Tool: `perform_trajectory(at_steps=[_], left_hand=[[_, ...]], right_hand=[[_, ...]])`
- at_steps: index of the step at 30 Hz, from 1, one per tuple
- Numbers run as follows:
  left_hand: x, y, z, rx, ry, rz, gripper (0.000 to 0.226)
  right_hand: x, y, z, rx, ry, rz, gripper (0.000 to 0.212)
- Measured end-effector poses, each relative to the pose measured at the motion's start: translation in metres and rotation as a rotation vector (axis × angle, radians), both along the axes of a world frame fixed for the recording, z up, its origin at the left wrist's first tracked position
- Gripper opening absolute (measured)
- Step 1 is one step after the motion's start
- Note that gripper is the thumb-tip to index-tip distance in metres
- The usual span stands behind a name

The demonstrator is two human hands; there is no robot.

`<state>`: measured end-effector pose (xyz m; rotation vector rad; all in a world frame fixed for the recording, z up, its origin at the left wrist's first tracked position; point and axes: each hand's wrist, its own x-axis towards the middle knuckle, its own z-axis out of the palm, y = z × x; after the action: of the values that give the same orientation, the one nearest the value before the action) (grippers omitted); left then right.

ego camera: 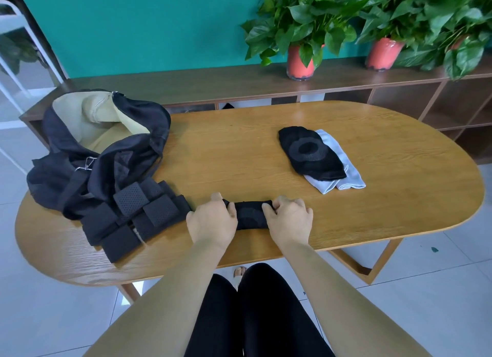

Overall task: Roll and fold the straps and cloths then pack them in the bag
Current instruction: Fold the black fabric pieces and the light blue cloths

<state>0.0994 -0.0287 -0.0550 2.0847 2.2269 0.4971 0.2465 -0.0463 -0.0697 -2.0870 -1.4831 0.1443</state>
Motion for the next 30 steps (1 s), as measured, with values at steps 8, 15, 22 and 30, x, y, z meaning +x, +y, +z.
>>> perform_trajectory(at_steps=[8,15,22,30], left_hand=[[-0.005,-0.008,0.011,0.125,0.099,-0.062,0.023],[-0.009,-0.036,-0.007,0.293,0.173,-0.429,0.034],[-0.013,-0.042,-0.008,-0.089,0.208,-0.373,0.055],[-0.019,-0.032,-0.007,-0.163,0.249,-0.413,0.055]], right_hand=[[-0.001,-0.002,0.011,-0.034,0.011,-0.042,0.027],[-0.008,-0.016,0.01,0.273,-0.184,0.116,0.024],[-0.002,-0.027,-0.007,0.177,-0.284,0.489,0.044],[-0.002,-0.029,-0.005,0.093,-0.277,0.485,0.046]])
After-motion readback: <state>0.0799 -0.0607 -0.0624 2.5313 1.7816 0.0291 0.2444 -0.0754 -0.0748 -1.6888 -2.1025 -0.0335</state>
